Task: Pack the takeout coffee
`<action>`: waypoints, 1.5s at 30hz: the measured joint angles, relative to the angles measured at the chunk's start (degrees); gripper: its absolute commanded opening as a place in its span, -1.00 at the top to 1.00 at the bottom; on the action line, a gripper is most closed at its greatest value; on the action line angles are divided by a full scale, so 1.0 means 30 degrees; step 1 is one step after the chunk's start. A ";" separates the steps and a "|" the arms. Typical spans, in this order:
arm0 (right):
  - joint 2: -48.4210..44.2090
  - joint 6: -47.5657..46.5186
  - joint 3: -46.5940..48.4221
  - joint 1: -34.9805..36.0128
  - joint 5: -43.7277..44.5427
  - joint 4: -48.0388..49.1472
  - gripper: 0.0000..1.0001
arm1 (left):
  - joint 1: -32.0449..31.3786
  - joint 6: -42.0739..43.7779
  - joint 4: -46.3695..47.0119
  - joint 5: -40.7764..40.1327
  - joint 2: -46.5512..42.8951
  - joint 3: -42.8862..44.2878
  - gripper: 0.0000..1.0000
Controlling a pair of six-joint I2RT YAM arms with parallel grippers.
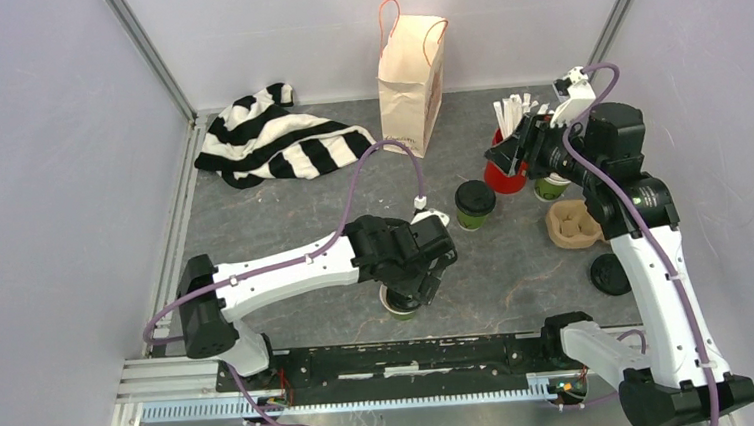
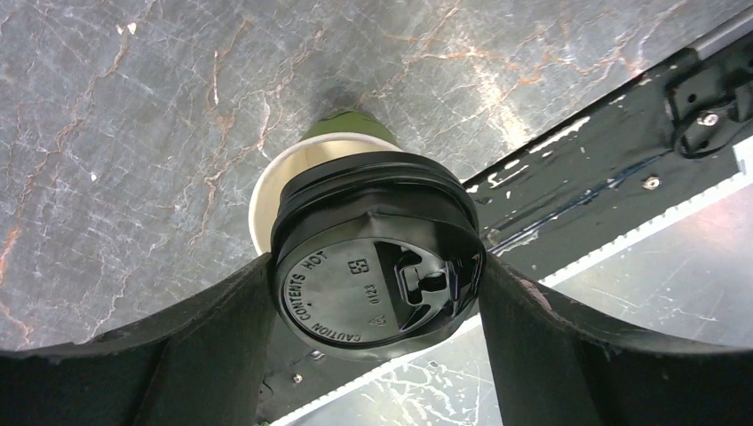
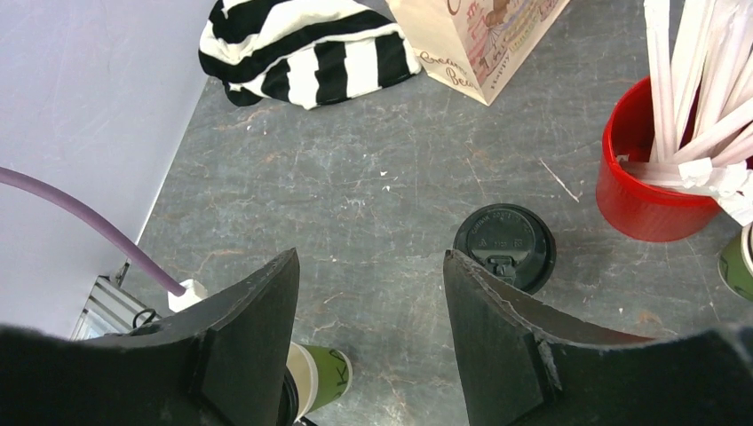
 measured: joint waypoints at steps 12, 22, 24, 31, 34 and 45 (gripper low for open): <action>0.0087 0.0022 -0.1173 0.0000 -0.0321 0.0007 -0.34 | -0.0015 -0.0036 -0.0583 -0.0903 0.1173 -0.0197 -0.78; -0.0029 0.0029 -0.1559 0.0000 -0.0648 0.0146 -0.34 | -0.0015 -0.0036 -0.0889 -0.1005 0.1530 -0.0066 -0.84; -0.0029 0.0029 -0.1559 0.0000 -0.0670 0.0153 -0.35 | -0.0015 -0.0036 -0.0940 -0.1013 0.1530 -0.0029 -0.88; -0.0029 0.0066 -0.1690 0.0000 -0.0809 0.0226 -0.34 | -0.0015 -0.0036 -0.0998 -0.1005 0.1530 0.0226 -0.88; -0.0029 0.0087 -0.1756 0.0000 -0.0852 0.0284 -0.35 | -0.0015 -0.0044 -0.1005 -0.1005 0.1530 0.0255 -0.88; -0.0102 0.0087 -0.1785 0.0000 -0.1056 0.0299 -0.35 | -0.0015 -0.0066 -0.1115 -0.0991 0.1530 0.0335 -0.89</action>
